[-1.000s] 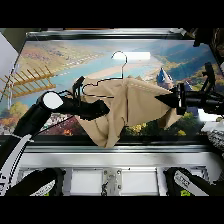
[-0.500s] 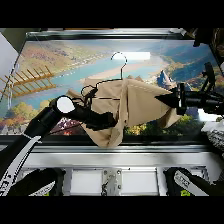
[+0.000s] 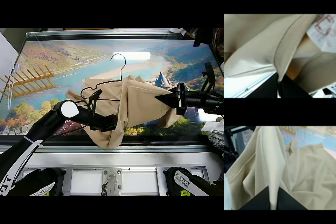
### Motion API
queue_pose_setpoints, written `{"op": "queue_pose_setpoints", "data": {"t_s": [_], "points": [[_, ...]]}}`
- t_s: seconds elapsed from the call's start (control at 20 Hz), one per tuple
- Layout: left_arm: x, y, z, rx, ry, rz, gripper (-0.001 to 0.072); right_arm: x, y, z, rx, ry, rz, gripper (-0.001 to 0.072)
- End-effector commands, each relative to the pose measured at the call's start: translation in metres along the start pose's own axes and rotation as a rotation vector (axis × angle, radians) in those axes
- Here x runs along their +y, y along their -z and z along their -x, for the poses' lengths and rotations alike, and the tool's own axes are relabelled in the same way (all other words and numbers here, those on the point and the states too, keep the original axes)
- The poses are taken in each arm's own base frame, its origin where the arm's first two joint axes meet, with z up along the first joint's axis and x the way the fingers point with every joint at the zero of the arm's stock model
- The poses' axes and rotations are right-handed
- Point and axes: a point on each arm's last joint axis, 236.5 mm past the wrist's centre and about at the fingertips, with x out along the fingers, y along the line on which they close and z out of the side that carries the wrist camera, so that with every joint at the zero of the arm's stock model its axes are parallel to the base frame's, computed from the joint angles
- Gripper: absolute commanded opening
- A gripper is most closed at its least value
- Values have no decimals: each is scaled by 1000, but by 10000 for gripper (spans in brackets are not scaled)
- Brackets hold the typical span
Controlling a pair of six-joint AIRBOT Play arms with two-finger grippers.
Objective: Fold the clothes and pants, and hang the long-sleeved shirts on hangers.
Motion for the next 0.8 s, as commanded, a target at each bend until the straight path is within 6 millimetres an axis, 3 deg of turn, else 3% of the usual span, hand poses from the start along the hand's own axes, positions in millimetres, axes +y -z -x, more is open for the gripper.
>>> {"op": "queue_pose_setpoints", "data": {"t_s": [0.0,0.15,0.35,0.55,0.75], "points": [[3,-23,30,-106,14,12,11,0,-1,0,-2,-1,-64,16],[27,-30,59,-154,-58,5,11,1,-12,0,-45,-3,-138,15],[65,-45,89,-203,-134,65,11,6,-49,5,-160,25,-110,13],[92,-73,117,-304,-145,102,11,18,-63,1,-164,42,-119,13],[114,-89,140,-373,-163,126,11,34,-70,-13,-157,10,-122,13]]}}
